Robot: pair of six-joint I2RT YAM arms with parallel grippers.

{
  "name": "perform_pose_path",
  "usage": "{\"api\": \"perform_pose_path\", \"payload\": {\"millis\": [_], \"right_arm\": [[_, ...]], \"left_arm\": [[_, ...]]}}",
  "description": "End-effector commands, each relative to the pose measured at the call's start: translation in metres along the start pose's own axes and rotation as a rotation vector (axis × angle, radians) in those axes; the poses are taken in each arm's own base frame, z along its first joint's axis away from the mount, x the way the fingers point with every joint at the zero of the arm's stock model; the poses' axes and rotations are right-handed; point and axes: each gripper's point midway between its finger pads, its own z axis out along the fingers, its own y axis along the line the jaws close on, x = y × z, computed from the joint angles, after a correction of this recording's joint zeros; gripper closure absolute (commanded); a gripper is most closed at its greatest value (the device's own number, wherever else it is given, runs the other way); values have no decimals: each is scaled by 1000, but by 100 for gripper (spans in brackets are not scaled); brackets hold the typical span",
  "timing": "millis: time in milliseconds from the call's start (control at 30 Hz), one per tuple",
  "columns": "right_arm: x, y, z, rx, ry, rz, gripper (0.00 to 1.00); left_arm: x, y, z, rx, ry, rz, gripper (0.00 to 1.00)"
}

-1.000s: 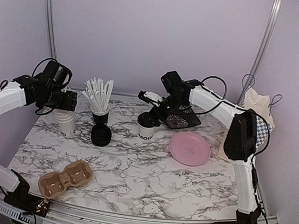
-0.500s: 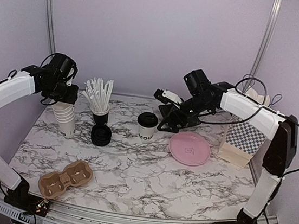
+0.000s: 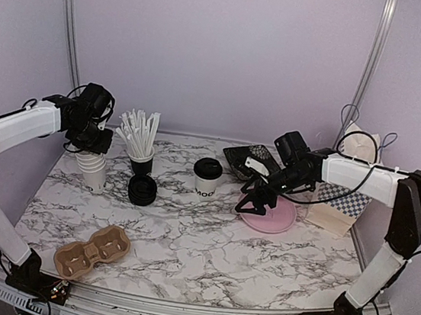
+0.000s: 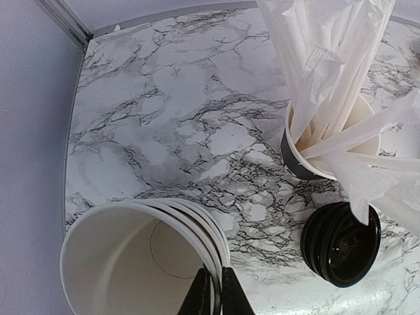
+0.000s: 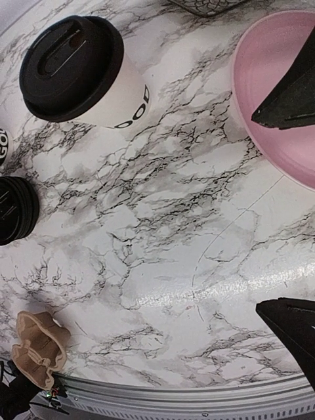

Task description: Pack the takeout coffee

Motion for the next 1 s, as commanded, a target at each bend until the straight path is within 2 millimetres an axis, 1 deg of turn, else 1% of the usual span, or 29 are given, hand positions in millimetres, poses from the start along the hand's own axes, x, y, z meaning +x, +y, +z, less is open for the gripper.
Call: {"api": "perform_pose_path", "payload": {"millis": [0, 67, 167, 233, 300, 333, 400, 433, 467, 567, 633, 667, 700, 767, 833, 900, 967], "right_arm": [[-15, -2, -2, 4, -66, -65, 14], [-13, -2, 1, -3, -63, -66, 15], [-11, 0, 3, -12, -60, -65, 15], [-9, 0, 4, -15, -58, -63, 15], [-10, 1, 4, -21, -60, -64, 15], [-10, 1, 4, -25, -61, -63, 15], [-11, 2, 3, -29, -62, -65, 16], [-11, 2, 3, -29, -62, -66, 16], [-11, 3, 3, -30, -63, -66, 15], [-12, 4, 2, -34, -65, -66, 16], [-12, 4, 1, -35, -66, -67, 16], [-12, 4, 2, -35, -65, -67, 16], [-12, 3, 1, -32, -63, -68, 16], [-10, 1, 2, -24, -55, -66, 16], [-8, -1, 4, -16, -47, -67, 16], [-8, -2, 4, -11, -44, -58, 16], [-8, -6, 5, 1, -41, -47, 16]], "left_arm": [[-2, 1, -9, 8, -1, -15, 95], [-7, 4, -17, 10, -21, -28, 100], [-13, 8, -34, 5, -44, -37, 100], [-17, 18, -46, -41, -55, -35, 100], [-20, 34, -59, -132, -73, -13, 100], [-21, 37, -63, -158, -73, -1, 100], [-22, 34, -70, -126, -69, 3, 100], [-27, 32, -78, -105, -84, -7, 100], [-29, 31, -84, -92, -87, -16, 100], [-49, 35, -127, -79, -180, -50, 100], [-60, 31, -155, -33, -244, -65, 100], [-65, 26, -169, 7, -280, -64, 100], [-68, 12, -182, 85, -306, -32, 100], [-73, -21, -209, 207, -385, 58, 100], [-73, -58, -234, 331, -454, 138, 100], [-64, -98, -254, 475, -479, 222, 100], [-50, -136, -266, 596, -482, 320, 100]]}}
